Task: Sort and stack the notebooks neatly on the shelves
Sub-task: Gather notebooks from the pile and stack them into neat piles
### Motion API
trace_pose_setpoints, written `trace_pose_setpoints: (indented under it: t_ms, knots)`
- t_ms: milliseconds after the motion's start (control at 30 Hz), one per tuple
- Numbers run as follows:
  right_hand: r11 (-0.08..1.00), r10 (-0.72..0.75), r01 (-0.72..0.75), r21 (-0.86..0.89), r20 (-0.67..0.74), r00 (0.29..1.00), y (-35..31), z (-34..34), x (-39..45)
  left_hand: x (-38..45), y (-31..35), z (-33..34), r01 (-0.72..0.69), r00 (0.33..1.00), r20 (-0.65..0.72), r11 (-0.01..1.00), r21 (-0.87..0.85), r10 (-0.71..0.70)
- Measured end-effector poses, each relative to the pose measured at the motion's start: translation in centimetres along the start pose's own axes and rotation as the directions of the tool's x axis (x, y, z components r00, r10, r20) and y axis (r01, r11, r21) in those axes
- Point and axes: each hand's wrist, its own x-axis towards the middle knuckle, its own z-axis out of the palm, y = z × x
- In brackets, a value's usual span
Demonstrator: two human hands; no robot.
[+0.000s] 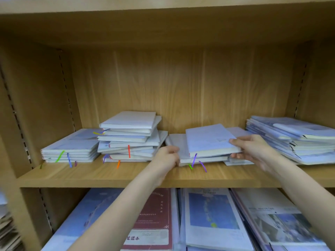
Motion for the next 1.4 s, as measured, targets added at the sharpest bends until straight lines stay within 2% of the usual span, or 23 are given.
trace_pose_setpoints:
  t_ms: [67,100,133,167,200,233,267,300,333,400,433,500,567,667,700,900,967,1033,1100,1167,1267,1333,1400]
  knots:
    - [0.997,0.0,-0.002,-0.081,-0.028,1.0,-0.1,0.2,-0.1,-0.4,-0.1,0.2,-0.066,0.998,-0.006,0.987,0.146,0.068]
    - [0.984,-0.01,0.0,-0.176,-0.054,0.999,-0.3,0.3,-0.2,-0.5,0.0,0.2,-0.094,0.995,0.003,0.976,0.197,0.095]
    - [0.932,-0.05,0.018,-0.361,-0.08,0.996,-0.5,0.4,-0.5,-0.7,0.1,0.1,-0.116,0.993,0.012,0.963,0.243,0.116]
    - [0.788,-0.133,0.044,-0.615,-0.1,0.986,-0.8,0.5,-0.8,-1.0,0.4,-0.1,-0.124,0.992,0.004,0.957,0.263,0.128]
    - [0.546,-0.245,0.062,-0.835,-0.089,0.965,-1.0,0.7,-1.1,-1.1,0.6,-0.2,-0.124,0.992,0.004,0.952,0.279,0.128]
    - [0.278,-0.359,0.055,-0.959,-0.051,0.932,-1.2,0.9,-1.3,-1.1,0.7,-0.3,-0.12,0.992,0.013,0.949,0.29,0.122]
    - [0.093,-0.449,0.051,-0.994,0.004,0.894,-1.4,1.1,-1.5,-1.1,0.7,-0.3,-0.118,0.993,0.023,0.948,0.295,0.117]
    - [0.001,-0.492,0.081,-0.997,0.07,0.868,-1.5,1.5,-1.7,-1.2,0.8,-0.2,-0.109,0.994,0.012,0.951,0.291,0.11]
    - [-0.035,-0.481,0.164,-0.986,0.161,0.862,-1.7,1.9,-1.7,-1.1,0.8,-0.3,-0.09,0.995,-0.006,0.958,0.273,0.095]
    - [0.057,-0.341,0.45,-0.891,0.406,0.848,-1.6,3.0,-1.8,-0.9,1.0,-0.5,-0.045,0.999,-0.016,0.983,0.179,0.049]
    - [0.089,-0.272,0.543,-0.835,0.504,0.82,-1.2,3.6,-1.8,-1.1,1.2,-0.6,-0.018,1.0,-0.01,0.994,0.104,0.019]
    - [0.048,-0.247,0.606,-0.794,0.579,0.777,-0.1,4.3,-1.7,-1.2,1.6,-0.6,0.026,1.0,0.005,1.0,0.016,-0.026]
    - [0.075,-0.375,0.634,-0.77,0.567,0.734,0.6,4.1,-1.5,-1.3,2.0,-0.1,0.049,0.999,0.002,0.999,-0.003,-0.049]
    - [0.272,-0.52,0.656,-0.704,0.467,0.716,0.6,3.6,-1.6,-1.3,2.6,0.5,0.073,0.997,-0.029,0.995,-0.073,-0.075]
    - [0.293,-0.532,0.657,-0.695,0.452,0.716,0.5,3.4,-1.7,-1.3,2.7,0.6,0.082,0.995,-0.042,0.989,-0.122,-0.088]
    - [0.245,-0.486,0.658,-0.712,0.498,0.718,1.0,2.8,-2.1,-1.7,3.3,0.4,0.082,0.994,-0.042,0.94,-0.331,-0.101]
    - [0.23,-0.491,0.657,-0.718,0.497,0.715,1.1,2.8,-2.4,-2.0,3.5,0.2,0.065,0.997,-0.019,0.965,-0.255,-0.073]
    - [0.257,-0.463,0.642,-0.722,0.491,0.738,0.9,3.3,-2.6,-2.2,3.2,-0.6,-0.022,0.999,-0.033,0.993,-0.119,0.019]
    - [0.362,-0.448,0.624,-0.692,0.458,0.768,0.5,4.2,-2.9,-2.4,2.7,-2.5,-0.153,0.982,-0.111,0.988,0.018,0.154]
    - [0.457,-0.478,0.628,-0.631,0.421,0.771,-0.2,5.8,-2.9,-2.8,2.8,-5.3,-0.28,0.922,-0.24,0.951,0.135,0.305]
    - [0.631,-0.48,0.616,-0.473,0.386,0.788,-1.9,9.6,-2.5,-2.9,3.2,-10.5,-0.404,0.761,-0.416,0.866,0.296,0.497]
    - [0.785,-0.442,0.549,-0.288,0.36,0.821,-3.2,12.4,-2.4,-2.6,3.2,-13.6,-0.391,0.671,-0.493,0.829,0.399,0.553]
    - [0.885,-0.392,0.448,-0.124,0.318,0.863,-4.1,14.9,-2.0,-1.9,3.0,-16.1,-0.327,0.661,-0.517,0.829,0.453,0.544]
